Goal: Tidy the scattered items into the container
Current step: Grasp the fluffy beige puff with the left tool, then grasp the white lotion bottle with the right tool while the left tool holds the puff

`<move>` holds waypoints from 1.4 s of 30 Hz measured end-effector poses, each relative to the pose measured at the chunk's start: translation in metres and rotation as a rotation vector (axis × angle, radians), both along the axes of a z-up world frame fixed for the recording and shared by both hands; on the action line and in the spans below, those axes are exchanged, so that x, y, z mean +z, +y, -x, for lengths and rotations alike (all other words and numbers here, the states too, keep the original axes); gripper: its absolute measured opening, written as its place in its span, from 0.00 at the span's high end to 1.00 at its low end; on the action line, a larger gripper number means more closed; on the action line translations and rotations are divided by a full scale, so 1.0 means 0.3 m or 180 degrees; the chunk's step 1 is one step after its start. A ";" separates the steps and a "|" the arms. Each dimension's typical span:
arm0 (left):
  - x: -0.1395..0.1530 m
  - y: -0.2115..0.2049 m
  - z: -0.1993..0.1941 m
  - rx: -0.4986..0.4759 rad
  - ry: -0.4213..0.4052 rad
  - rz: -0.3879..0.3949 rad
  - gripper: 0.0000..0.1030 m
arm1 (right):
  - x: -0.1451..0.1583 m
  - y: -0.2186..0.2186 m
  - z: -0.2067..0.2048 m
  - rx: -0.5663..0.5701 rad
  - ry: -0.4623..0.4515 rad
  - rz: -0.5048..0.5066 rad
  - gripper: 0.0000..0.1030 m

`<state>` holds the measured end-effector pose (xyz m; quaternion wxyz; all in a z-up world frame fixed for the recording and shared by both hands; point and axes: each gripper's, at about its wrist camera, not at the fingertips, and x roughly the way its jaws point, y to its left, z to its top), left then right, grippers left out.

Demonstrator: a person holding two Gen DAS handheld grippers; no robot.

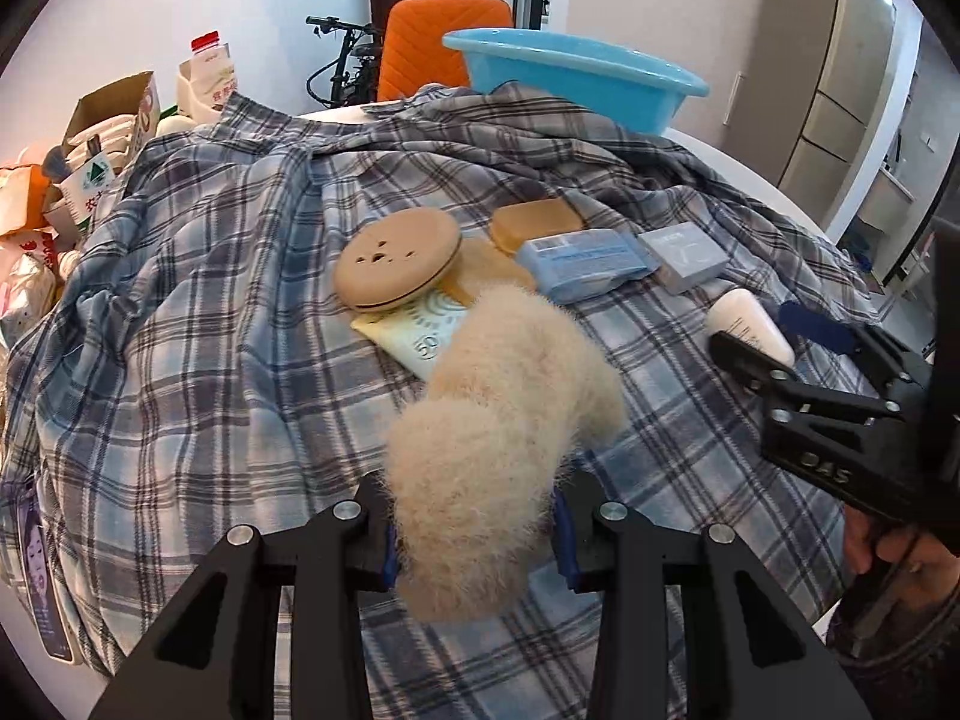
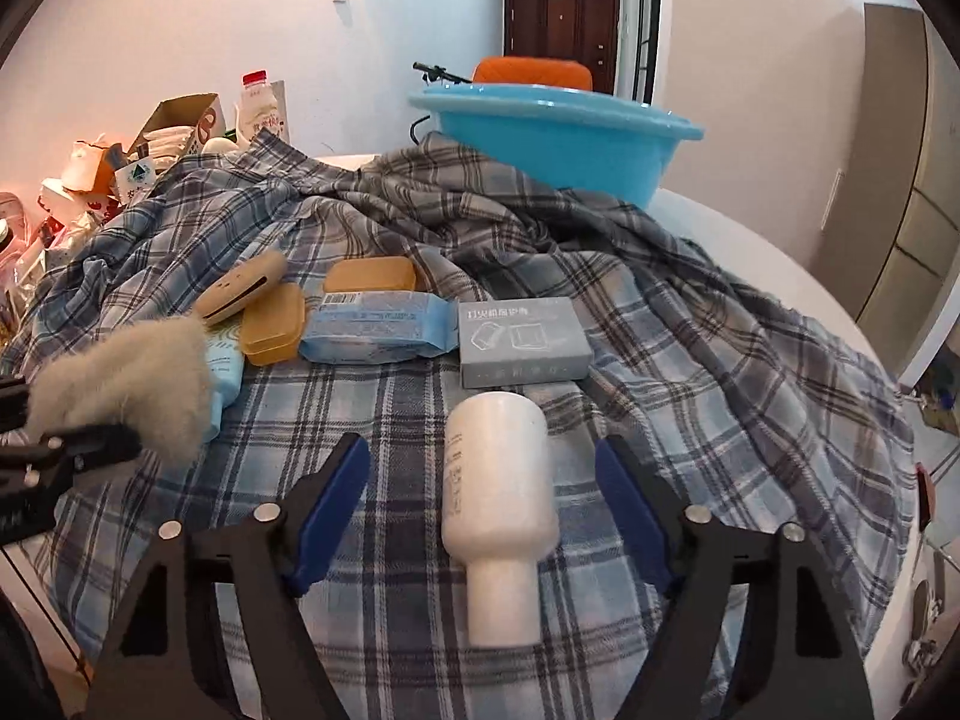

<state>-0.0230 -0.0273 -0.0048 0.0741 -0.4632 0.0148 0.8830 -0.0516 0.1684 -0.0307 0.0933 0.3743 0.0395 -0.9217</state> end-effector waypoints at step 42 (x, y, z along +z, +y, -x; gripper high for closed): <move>0.032 0.166 0.048 -0.0265 0.0006 0.0048 0.61 | 0.075 0.131 -0.042 -0.0159 -0.0038 0.0185 0.62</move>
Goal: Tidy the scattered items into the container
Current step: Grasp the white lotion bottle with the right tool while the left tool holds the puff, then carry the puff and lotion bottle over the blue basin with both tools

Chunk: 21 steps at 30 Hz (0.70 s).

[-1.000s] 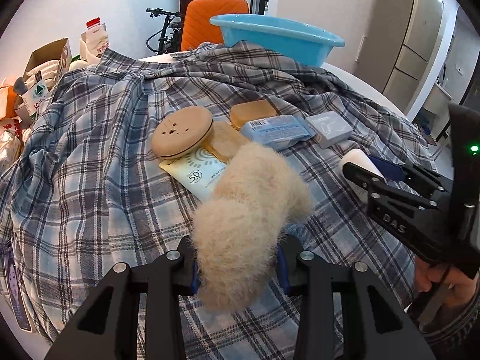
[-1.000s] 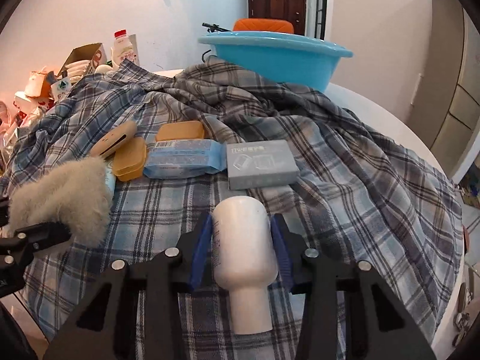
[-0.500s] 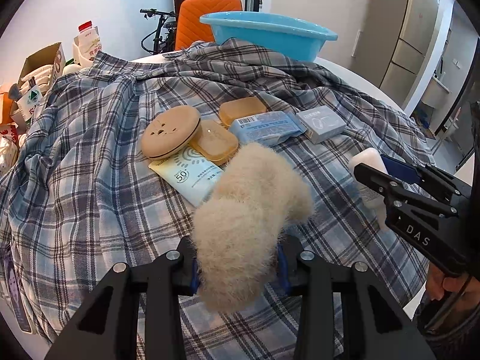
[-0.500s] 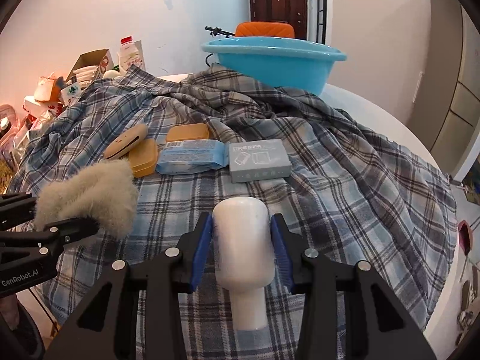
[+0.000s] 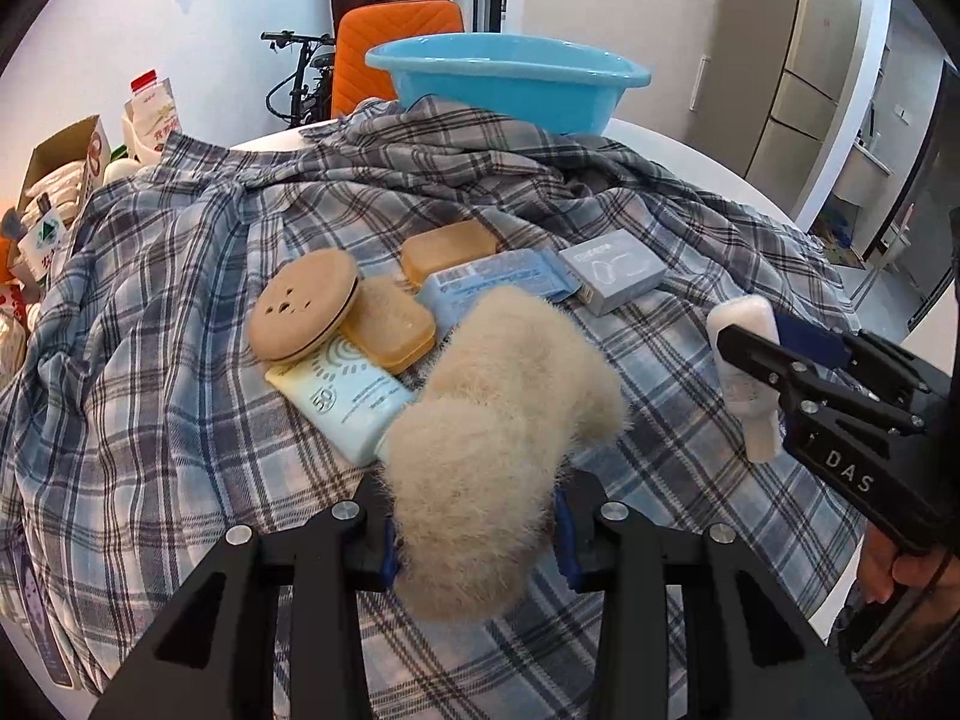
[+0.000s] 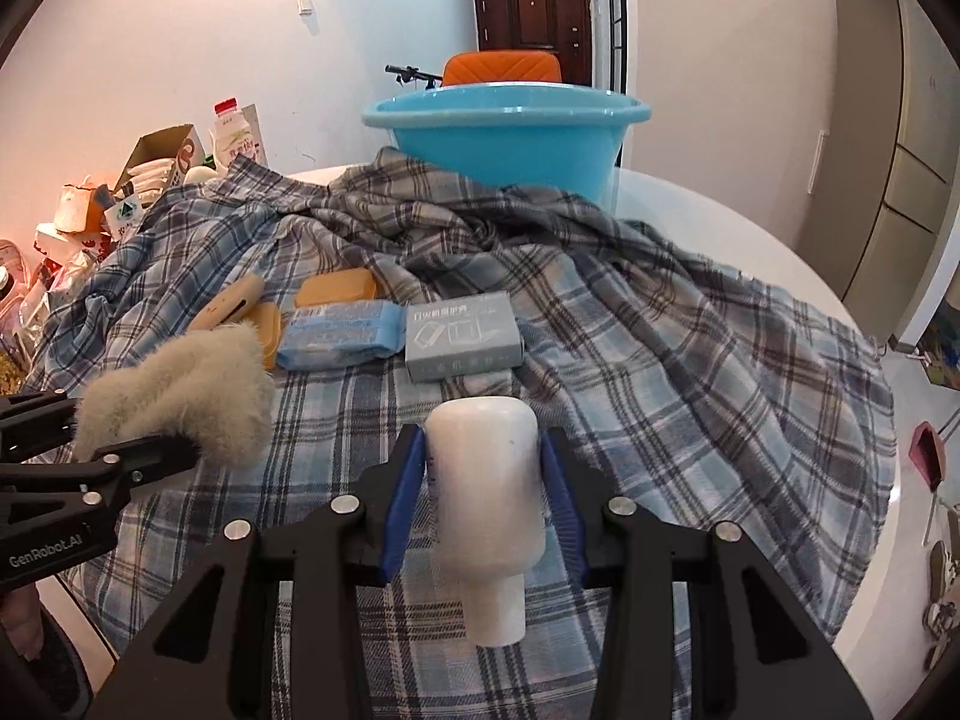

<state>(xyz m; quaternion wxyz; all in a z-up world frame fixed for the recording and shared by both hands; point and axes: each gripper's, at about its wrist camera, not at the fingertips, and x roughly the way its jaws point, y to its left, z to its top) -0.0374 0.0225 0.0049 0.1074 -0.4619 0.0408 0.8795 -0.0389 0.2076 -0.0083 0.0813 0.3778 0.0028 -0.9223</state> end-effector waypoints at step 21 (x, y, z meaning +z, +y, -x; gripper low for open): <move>0.076 0.055 0.040 -0.0095 0.0162 0.0022 0.61 | 0.065 0.028 -0.003 -0.0033 0.0145 -0.0010 0.63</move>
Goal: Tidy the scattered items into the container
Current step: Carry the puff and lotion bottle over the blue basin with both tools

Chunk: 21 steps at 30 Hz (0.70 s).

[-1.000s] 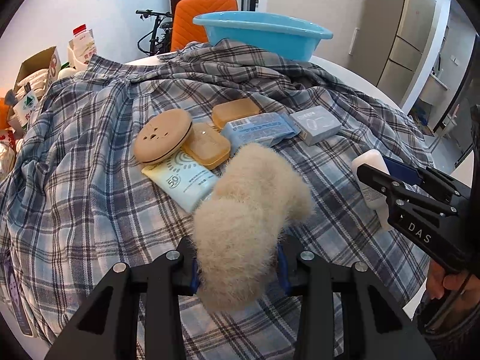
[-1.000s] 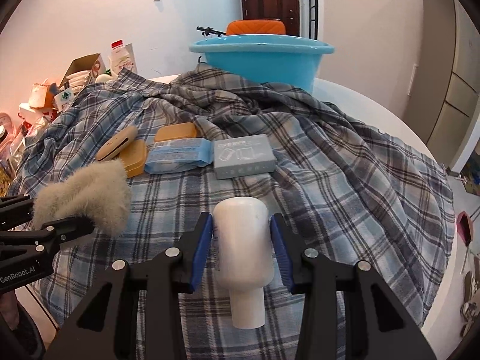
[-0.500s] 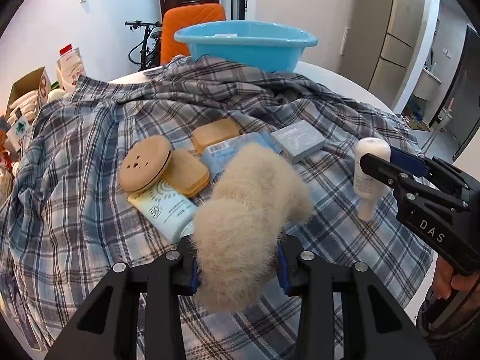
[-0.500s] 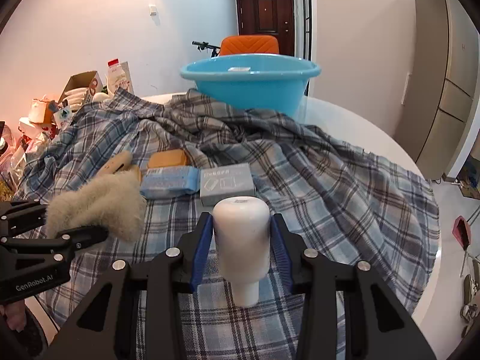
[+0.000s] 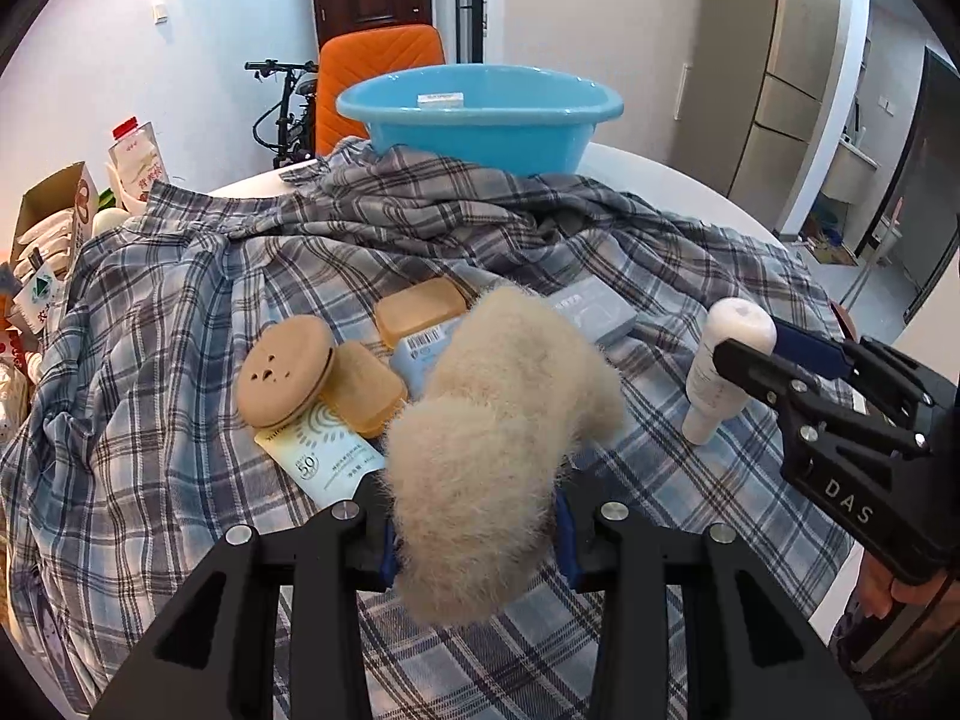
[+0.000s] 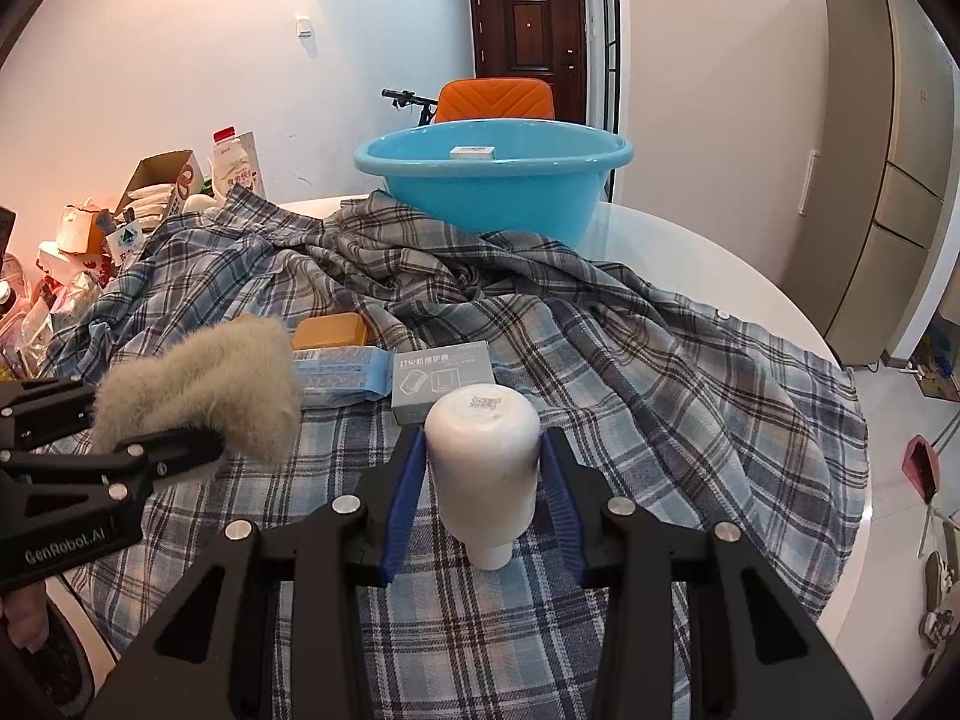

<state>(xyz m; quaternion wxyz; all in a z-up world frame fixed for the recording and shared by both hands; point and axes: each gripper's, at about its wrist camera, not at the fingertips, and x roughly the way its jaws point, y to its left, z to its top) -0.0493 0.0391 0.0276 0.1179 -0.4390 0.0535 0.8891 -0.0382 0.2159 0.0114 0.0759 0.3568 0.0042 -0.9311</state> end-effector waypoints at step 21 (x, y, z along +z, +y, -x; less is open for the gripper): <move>0.050 0.046 0.125 -0.0113 0.0052 -0.0007 0.61 | 0.082 -0.012 0.065 0.0063 0.0137 -0.0113 0.63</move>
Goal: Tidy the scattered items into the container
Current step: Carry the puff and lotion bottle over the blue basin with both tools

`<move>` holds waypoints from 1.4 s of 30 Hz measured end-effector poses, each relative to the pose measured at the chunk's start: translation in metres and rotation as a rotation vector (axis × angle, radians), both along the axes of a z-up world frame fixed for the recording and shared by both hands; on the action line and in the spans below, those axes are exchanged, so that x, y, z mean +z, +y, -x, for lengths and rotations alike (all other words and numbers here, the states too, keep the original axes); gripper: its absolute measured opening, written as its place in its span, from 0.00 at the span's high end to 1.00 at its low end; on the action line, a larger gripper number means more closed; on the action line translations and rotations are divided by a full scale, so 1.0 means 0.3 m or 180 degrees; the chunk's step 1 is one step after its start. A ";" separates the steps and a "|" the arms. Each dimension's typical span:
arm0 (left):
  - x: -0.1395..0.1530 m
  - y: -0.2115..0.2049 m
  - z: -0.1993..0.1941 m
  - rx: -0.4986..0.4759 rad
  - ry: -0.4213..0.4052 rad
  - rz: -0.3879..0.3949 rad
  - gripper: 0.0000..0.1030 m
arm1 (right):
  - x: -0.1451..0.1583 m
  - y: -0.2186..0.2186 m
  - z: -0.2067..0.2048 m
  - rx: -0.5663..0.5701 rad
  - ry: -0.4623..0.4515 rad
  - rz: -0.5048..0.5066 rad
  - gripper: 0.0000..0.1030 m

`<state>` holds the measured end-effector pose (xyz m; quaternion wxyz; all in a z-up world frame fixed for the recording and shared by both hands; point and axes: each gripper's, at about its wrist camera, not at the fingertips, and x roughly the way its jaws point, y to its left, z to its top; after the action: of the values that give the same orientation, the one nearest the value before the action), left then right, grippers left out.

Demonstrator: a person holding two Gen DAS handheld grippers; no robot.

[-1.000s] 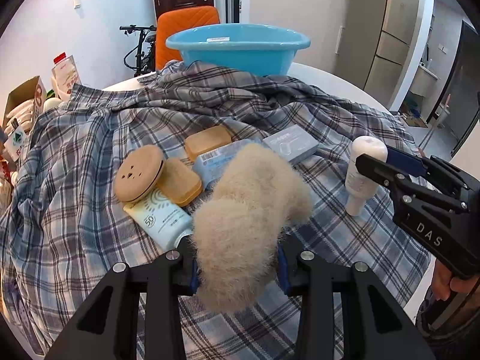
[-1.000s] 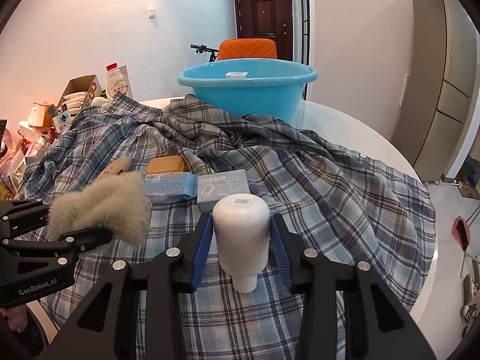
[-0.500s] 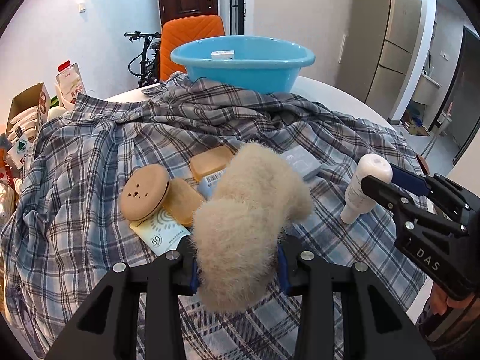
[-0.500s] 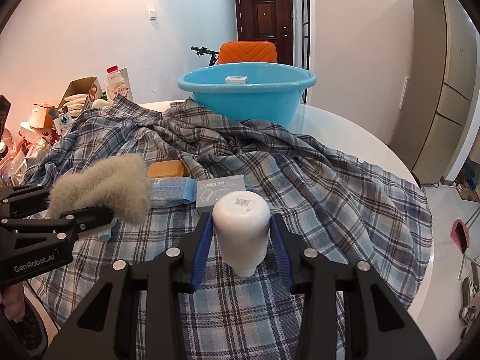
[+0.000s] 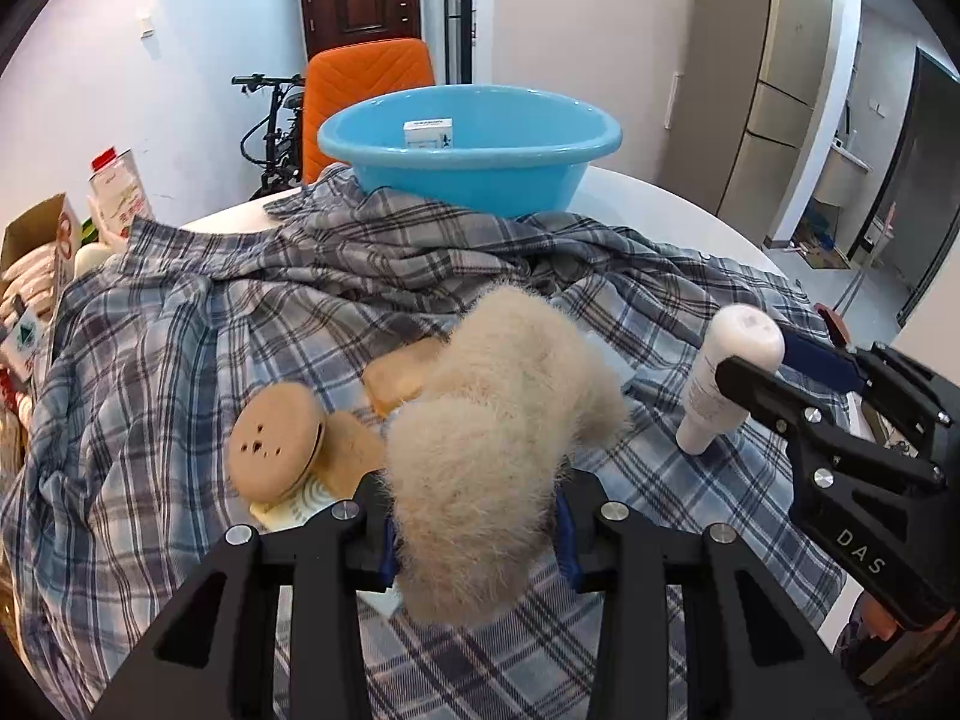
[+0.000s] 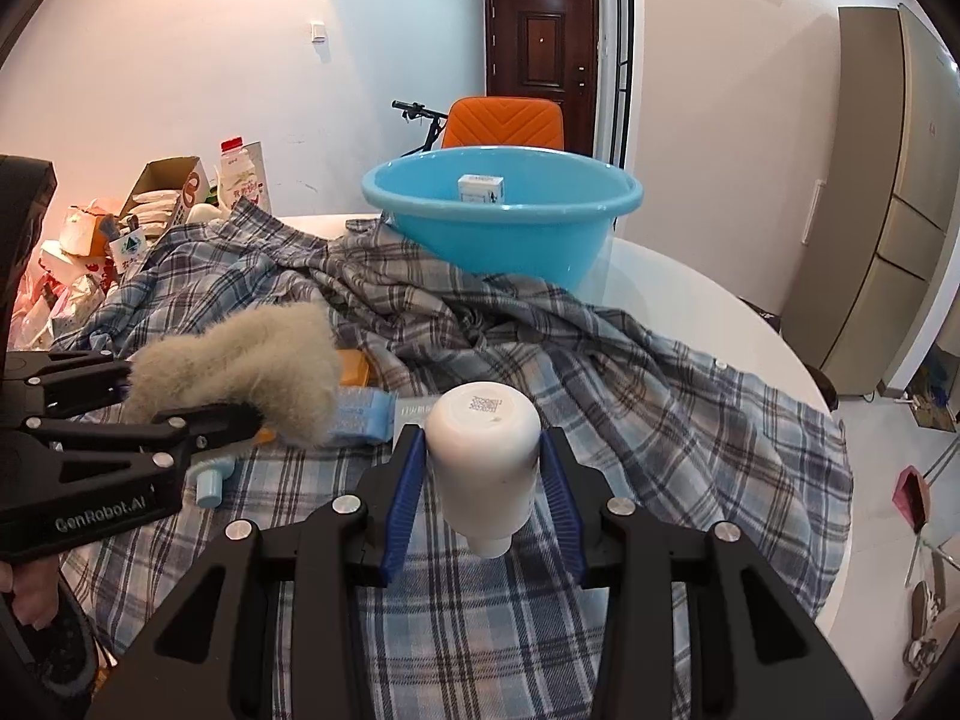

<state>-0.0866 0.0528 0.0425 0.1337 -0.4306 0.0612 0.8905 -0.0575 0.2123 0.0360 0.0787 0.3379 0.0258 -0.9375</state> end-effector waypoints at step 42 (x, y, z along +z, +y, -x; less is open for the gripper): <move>0.200 0.132 0.816 0.0187 -0.0052 -0.0206 0.61 | 0.260 0.112 0.776 -0.0161 -0.0033 0.0237 0.63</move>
<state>-0.3314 0.0924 0.1026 0.1218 -0.4350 0.0185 0.8920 -0.2903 0.2458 0.1138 0.0676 0.3402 -0.0181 -0.9378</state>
